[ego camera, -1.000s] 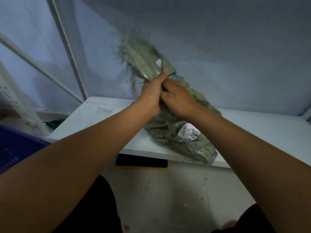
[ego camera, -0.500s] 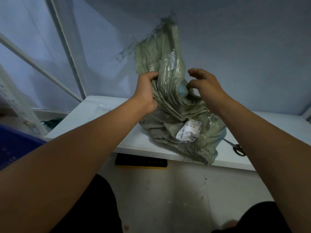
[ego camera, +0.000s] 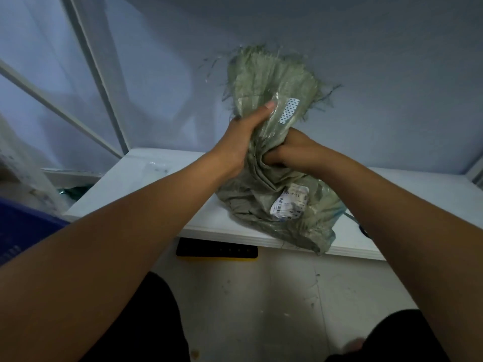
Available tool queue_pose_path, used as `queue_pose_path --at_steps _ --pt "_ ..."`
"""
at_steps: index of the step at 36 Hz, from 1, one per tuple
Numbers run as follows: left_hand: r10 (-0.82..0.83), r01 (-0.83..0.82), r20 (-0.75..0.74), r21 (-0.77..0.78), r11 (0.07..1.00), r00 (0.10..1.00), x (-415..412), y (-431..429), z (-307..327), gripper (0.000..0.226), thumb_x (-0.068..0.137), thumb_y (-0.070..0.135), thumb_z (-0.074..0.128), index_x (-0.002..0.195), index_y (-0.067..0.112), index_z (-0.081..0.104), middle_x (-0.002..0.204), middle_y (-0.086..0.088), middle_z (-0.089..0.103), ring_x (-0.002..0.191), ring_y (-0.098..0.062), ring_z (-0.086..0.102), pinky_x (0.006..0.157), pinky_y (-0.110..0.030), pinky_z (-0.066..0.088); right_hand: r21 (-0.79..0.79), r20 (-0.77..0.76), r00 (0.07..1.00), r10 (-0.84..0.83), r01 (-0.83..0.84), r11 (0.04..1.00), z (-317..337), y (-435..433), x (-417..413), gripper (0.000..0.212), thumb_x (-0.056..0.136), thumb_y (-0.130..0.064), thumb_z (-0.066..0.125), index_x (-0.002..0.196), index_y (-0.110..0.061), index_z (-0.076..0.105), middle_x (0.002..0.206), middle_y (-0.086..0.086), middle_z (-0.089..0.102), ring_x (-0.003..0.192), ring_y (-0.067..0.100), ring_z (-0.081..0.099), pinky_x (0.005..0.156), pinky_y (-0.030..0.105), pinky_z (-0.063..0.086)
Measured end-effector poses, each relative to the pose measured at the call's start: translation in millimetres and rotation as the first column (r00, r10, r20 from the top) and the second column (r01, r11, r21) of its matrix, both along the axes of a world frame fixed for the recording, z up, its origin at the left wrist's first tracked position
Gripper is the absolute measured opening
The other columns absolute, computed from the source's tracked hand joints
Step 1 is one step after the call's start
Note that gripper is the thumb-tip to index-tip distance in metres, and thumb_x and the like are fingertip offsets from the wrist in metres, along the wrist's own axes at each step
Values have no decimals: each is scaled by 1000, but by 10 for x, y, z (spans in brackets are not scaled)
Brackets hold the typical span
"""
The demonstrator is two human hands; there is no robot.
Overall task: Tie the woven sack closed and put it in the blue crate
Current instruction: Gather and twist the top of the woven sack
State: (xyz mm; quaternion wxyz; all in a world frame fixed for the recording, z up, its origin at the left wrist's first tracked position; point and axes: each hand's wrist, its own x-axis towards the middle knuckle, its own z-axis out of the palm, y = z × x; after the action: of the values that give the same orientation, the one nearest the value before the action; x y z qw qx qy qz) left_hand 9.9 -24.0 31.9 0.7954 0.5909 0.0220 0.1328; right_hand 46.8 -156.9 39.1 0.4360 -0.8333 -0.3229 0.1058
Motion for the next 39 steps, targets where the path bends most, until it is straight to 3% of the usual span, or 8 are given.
queue_pose_path --at_steps 3,6,11,15,20,26,34,39 --pt "148 -138 -38 189 972 988 56 -72 -71 109 52 58 91 142 19 45 131 -1 65 119 -18 64 104 -40 51 49 130 986 -108 102 994 -82 44 96 35 76 1 65 110 -7 71 100 10 73 97 23 69 82 33 56" --pt "115 -95 -107 174 980 988 78 -113 -129 126 42 54 94 147 15 36 137 -4 61 121 -18 62 103 -38 51 25 259 961 -92 88 996 -158 73 129 40 80 -6 59 117 -13 72 110 -1 72 103 14 67 85 21 54" --pt "-38 23 -213 -71 997 976 75 -58 -171 72 70 34 88 129 2 62 114 -14 74 105 -26 72 97 -44 56 3 352 931 -100 106 994 -175 36 126 20 76 -4 64 96 -4 64 90 7 66 86 21 64 69 27 53" --pt "62 -97 -227 -145 985 972 62 -21 -186 37 85 19 75 117 1 69 101 -19 76 93 -35 74 86 -50 60 174 102 986 -134 115 978 -137 7 77 66 65 -23 71 122 -20 38 117 1 51 108 21 56 89 35 50" --pt "149 -180 -154 -211 961 977 112 32 -136 51 75 27 77 120 4 68 105 -15 76 94 -31 74 89 -48 59 6 -151 988 31 -31 1000 -147 -81 81 132 65 -33 91 159 -30 -2 148 -5 43 134 17 47 113 35 40" --pt "134 -151 -78 -282 948 988 129 46 -11 47 81 29 72 121 4 69 111 -15 74 103 -31 71 96 -44 56 -10 -109 990 92 -93 996 -232 50 23 142 58 -29 96 161 -21 -2 156 -5 36 141 10 38 117 27 31" --pt "38 -46 -31 -304 951 999 70 -13 128 47 85 32 68 124 5 68 116 -16 73 107 -34 70 98 -47 55 8 -156 979 129 -130 992 -54 14 -102 63 76 -8 86 133 -19 61 127 -2 69 116 10 64 109 30 46" --pt "18 -29 -41 -298 954 999 4 4 157 46 84 35 67 120 6 71 114 -17 73 104 -36 71 97 -53 54 21 -249 954 166 -166 986 19 34 -287 46 84 -10 78 123 -30 62 124 -5 70 113 10 65 101 28 48"
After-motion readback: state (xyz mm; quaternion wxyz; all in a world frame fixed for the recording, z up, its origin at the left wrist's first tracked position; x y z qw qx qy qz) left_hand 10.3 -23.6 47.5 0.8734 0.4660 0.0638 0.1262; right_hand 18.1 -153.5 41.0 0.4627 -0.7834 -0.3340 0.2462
